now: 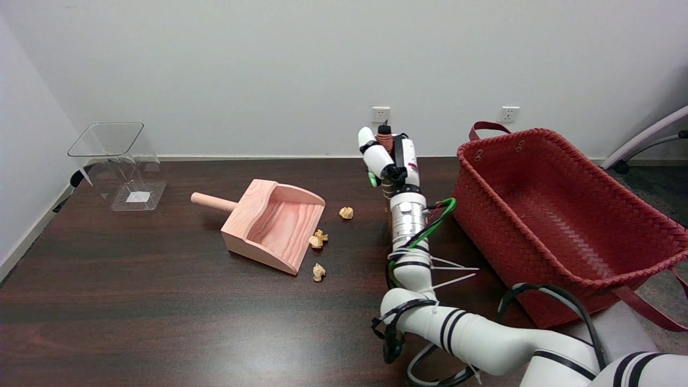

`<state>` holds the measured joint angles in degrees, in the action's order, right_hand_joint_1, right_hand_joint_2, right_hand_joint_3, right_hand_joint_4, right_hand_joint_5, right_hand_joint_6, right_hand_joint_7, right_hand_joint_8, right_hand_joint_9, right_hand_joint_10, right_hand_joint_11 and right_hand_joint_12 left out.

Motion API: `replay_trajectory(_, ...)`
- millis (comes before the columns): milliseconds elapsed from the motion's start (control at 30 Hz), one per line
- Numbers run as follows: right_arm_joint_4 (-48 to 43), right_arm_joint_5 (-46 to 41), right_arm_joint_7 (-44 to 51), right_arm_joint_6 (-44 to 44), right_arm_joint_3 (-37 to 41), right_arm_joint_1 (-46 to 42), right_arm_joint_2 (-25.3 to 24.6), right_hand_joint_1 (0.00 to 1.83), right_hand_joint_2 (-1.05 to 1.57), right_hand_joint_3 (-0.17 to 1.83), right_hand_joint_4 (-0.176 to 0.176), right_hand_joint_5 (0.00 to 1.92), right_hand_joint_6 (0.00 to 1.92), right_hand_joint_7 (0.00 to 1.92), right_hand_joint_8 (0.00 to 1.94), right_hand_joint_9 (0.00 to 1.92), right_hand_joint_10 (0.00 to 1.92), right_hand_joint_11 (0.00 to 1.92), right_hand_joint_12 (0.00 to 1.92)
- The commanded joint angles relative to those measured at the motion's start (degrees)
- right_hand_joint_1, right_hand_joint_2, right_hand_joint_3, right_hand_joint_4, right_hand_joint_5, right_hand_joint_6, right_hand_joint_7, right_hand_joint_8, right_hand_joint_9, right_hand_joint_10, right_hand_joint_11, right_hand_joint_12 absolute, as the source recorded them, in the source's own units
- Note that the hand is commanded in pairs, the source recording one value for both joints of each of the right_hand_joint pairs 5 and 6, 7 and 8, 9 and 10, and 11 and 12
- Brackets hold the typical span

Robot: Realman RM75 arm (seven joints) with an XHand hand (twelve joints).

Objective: Use the broom to sweep the yellow paper into the dustpan.

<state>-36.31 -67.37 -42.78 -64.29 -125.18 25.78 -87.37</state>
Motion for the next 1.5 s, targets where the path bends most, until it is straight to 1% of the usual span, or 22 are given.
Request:
replay_trajectory(33, 1.76, -0.09, -0.78, 3.0, -0.64, 2.74, -7.82, 0.68, 1.57, 0.47, 0.0, 1.92, 1.92, 1.92, 1.92, 1.92, 1.92, 1.92, 1.92)
replay_trajectory(267, 10.09, 0.23, -0.3, 5.36, -0.74, 6.84, -14.09, 0.65, 1.57, 0.39, 0.0, 1.92, 1.92, 1.92, 1.92, 1.92, 1.92, 1.92, 1.92)
replay_trajectory(367, 11.85, 0.29, -0.3, 6.82, -0.74, 8.43, -15.33, 0.65, 1.57, 0.36, 0.0, 1.92, 1.92, 1.92, 1.92, 1.92, 1.92, 1.92, 1.92)
replay_trajectory(500, 12.27, 0.31, -0.22, 9.35, -0.82, 9.73, -15.85, 0.65, 1.57, 0.36, 0.0, 1.92, 1.92, 1.92, 1.92, 1.92, 1.92, 1.92, 1.92)
replay_trajectory(800, 14.73, 0.31, -0.22, 11.69, -0.82, 13.52, -17.25, 0.63, 1.57, 0.35, 0.0, 1.92, 1.92, 1.92, 1.92, 1.92, 1.92, 1.92, 1.92)
replay_trajectory(1367, 13.6, -0.13, -1.0, 10.0, -0.74, 13.76, -18.76, 0.61, 1.57, 0.31, 0.0, 1.92, 1.92, 1.92, 1.92, 1.92, 1.92, 1.92, 1.92)
replay_trajectory(1500, 13.81, -0.17, -4.42, 9.67, -0.12, 13.5, -18.7, 0.61, 1.57, 0.3, 0.0, 1.92, 1.92, 1.92, 1.92, 1.92, 1.92, 1.92, 1.92)
